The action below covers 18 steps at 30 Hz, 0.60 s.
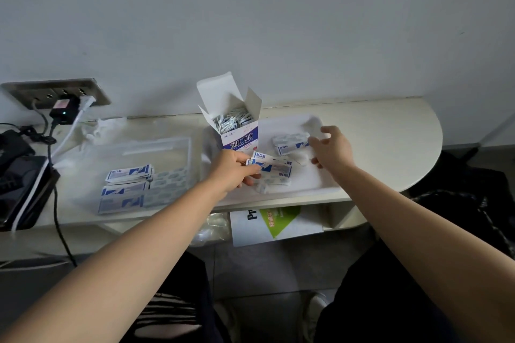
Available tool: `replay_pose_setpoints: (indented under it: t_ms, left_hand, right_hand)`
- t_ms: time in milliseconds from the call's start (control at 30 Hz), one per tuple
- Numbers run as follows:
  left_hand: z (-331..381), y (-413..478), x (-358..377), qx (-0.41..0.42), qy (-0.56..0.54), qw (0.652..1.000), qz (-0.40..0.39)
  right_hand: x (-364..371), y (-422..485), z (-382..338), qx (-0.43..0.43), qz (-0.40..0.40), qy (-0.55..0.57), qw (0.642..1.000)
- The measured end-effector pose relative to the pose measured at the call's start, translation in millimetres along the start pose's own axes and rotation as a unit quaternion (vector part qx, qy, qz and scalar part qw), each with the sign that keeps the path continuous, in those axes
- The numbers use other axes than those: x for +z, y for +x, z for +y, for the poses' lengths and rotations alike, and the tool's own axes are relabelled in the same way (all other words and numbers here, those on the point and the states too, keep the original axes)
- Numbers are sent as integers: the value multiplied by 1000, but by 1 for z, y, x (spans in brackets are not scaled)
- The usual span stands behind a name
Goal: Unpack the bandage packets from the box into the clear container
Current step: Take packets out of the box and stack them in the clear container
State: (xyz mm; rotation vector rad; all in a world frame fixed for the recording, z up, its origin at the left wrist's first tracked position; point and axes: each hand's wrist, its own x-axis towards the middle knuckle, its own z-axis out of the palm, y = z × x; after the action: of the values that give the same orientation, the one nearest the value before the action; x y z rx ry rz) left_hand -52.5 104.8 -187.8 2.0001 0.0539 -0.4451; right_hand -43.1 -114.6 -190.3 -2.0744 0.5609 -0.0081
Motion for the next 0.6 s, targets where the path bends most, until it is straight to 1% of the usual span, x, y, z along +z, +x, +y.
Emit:
replay_pose_setpoints:
  t_ms: [33, 100, 133, 167, 233, 267, 300, 333, 367, 433, 500, 600]
  left_hand:
    - [0, 0, 0, 5, -2, 1000, -1]
    - [-1, 0, 1, 10, -8, 1000, -4]
    - [-1, 1, 2, 10, -13, 1000, -6]
    - [-1, 1, 3, 11, -19, 1000, -8]
    - [0, 0, 3, 12, -34, 999, -9]
    - [1, 0, 3, 11, -44, 999, -10]
    - [2, -1, 3, 9, -59, 998, -10]
    - [3, -1, 4, 1, -80, 997, -8]
    - [3, -2, 4, -11, -110, 994, -6]
    - [3, -3, 5, -39, -190, 981, -12]
    - [3, -5, 8, -59, -252, 965, -29]
    - [5, -5, 16, -73, -284, 955, -43]
  right_hand:
    - [1, -1, 0, -49, 27, -43, 997]
    - [2, -8, -5, -148, 47, -57, 986]
    - [3, -12, -7, -197, 27, -47, 979]
    - [5, -15, -10, -238, -14, -49, 970]
    - [9, -20, -15, -287, -118, -107, 944]
    - [12, -22, -16, -299, -152, -137, 932]
    - [15, -23, -16, -298, -166, -141, 929]
    - [18, -23, -15, -284, -170, -119, 936]
    - [19, -23, -16, -259, -175, -77, 947]
    - [21, -24, -15, -176, -205, 18, 963]
    - [21, -23, -13, -109, -243, 73, 961]
    - [21, -21, -11, -60, -283, 138, 947]
